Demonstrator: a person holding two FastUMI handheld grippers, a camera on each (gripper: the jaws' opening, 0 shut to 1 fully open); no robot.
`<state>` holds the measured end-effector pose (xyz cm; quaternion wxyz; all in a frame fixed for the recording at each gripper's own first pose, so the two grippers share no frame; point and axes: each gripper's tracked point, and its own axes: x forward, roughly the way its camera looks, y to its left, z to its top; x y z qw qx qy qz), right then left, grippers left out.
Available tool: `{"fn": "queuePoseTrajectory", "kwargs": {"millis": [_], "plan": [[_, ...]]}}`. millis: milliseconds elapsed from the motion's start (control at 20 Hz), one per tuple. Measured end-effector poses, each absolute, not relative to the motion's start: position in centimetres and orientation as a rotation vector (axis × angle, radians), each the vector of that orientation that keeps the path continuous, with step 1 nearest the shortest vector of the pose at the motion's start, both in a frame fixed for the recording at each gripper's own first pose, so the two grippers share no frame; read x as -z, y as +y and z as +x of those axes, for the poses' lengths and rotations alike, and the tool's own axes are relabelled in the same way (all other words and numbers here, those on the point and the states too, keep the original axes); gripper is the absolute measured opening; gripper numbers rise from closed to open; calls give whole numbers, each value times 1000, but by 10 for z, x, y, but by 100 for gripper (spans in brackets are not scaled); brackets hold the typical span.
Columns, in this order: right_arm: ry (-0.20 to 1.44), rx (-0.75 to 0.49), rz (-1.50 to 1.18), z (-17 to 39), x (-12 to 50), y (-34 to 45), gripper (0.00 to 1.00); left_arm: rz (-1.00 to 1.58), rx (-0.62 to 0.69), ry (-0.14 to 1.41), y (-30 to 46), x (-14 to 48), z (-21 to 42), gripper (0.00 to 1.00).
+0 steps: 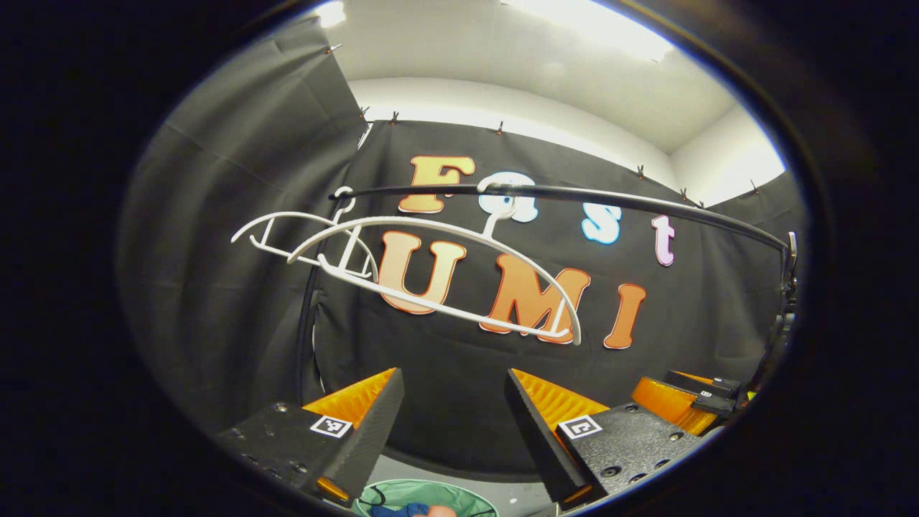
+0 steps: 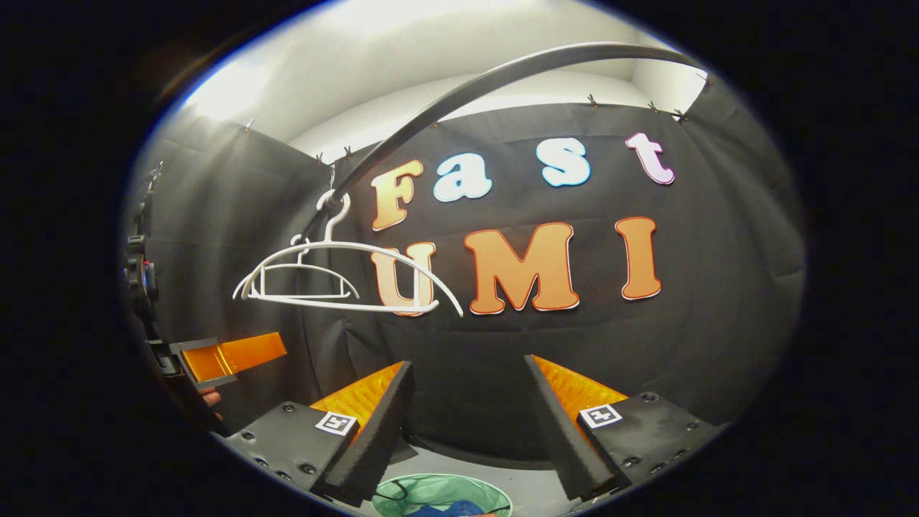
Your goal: Grasp the clothes on the hanger with both hands and then place them into the laundry hamper below.
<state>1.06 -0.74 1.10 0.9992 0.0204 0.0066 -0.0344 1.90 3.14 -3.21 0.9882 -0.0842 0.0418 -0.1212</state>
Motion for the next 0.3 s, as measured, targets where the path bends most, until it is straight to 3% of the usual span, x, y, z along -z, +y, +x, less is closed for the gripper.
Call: {"fn": "queuePoseTrajectory", "kwargs": {"millis": [50, 300], "plan": [[4, 73, 44, 6, -13, -10, 98, -167, 246, 71, 31, 28, 18, 89], [-19, 91, 34, -8, -19, -16, 97, -154, 254, 20, 28, 11, 12, 92]]}}
